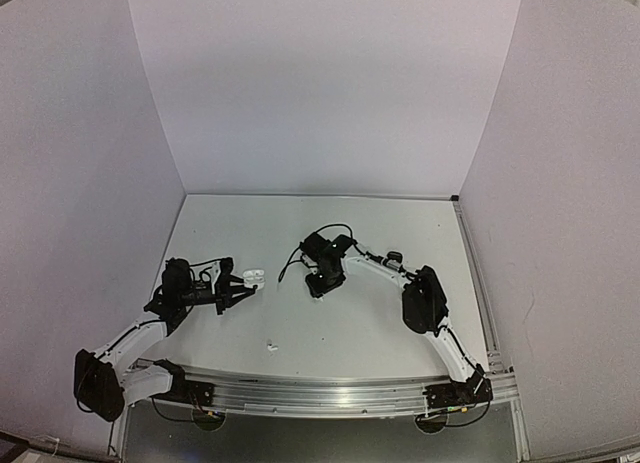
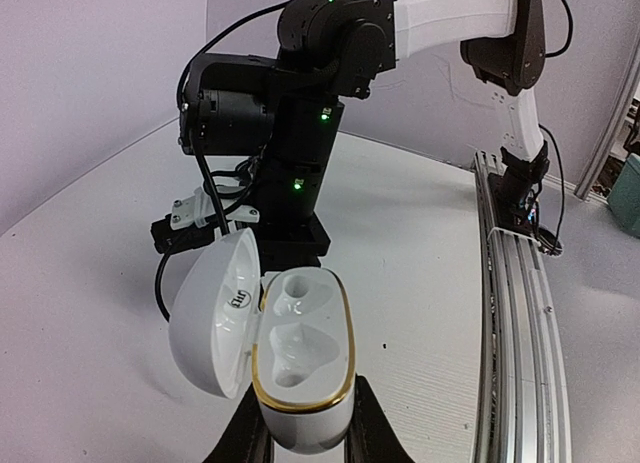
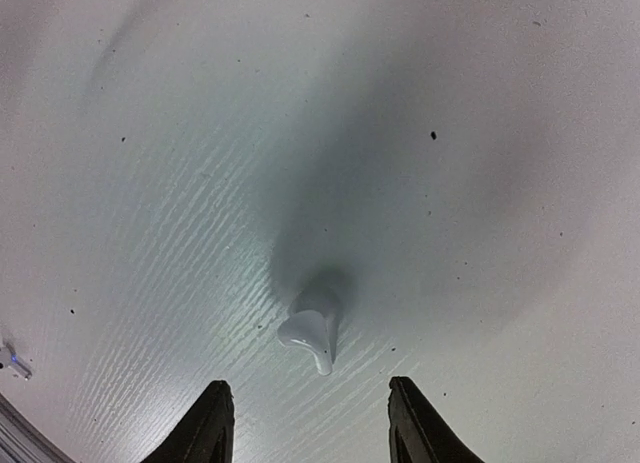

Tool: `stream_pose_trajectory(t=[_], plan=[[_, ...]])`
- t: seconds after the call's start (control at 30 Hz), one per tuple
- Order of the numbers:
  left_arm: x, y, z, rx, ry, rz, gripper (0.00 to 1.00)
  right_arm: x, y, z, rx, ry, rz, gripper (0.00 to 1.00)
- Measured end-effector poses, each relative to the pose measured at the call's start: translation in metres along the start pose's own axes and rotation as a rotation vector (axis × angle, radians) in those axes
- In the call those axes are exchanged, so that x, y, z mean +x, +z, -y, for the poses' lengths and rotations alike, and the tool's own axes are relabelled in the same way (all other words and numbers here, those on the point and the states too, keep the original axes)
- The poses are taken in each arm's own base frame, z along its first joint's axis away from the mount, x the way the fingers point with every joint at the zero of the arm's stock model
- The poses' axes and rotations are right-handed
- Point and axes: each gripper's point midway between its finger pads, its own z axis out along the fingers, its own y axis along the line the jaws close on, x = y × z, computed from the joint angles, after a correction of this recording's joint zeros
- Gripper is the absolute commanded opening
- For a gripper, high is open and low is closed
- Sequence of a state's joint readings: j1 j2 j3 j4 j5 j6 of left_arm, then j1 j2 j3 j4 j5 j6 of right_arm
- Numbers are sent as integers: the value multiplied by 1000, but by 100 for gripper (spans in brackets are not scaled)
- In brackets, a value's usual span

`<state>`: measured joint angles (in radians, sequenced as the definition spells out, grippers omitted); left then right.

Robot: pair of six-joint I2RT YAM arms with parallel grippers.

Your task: Insert the wireless bluetooth earbuds into the charging case

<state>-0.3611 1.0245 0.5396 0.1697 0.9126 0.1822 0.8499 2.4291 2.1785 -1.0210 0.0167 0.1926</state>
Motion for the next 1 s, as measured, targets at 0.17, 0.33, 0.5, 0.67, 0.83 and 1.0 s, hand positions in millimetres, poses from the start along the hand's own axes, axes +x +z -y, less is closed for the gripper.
stream_pose_trajectory(t=[0.17,0.33,0.5,0.67,0.83,1.0], plan=[[2,2,-2,0,-5,-4,0,-4,7,-6,-15,-62,0,48],[4,2,-3,1,-10,-8,0,-3,24,-4,-7,-93,-23,42],[4,2,-3,1,-11,-9,0,0,34,0,9,-112,-39,37],[5,3,-3,1,-13,-11,0,-1,34,0,8,-116,-37,30],[6,3,-3,1,-14,-13,0,0,36,-1,9,-117,-41,20],[7,4,-4,2,-15,-14,0,1,37,-4,7,-117,-42,11]])
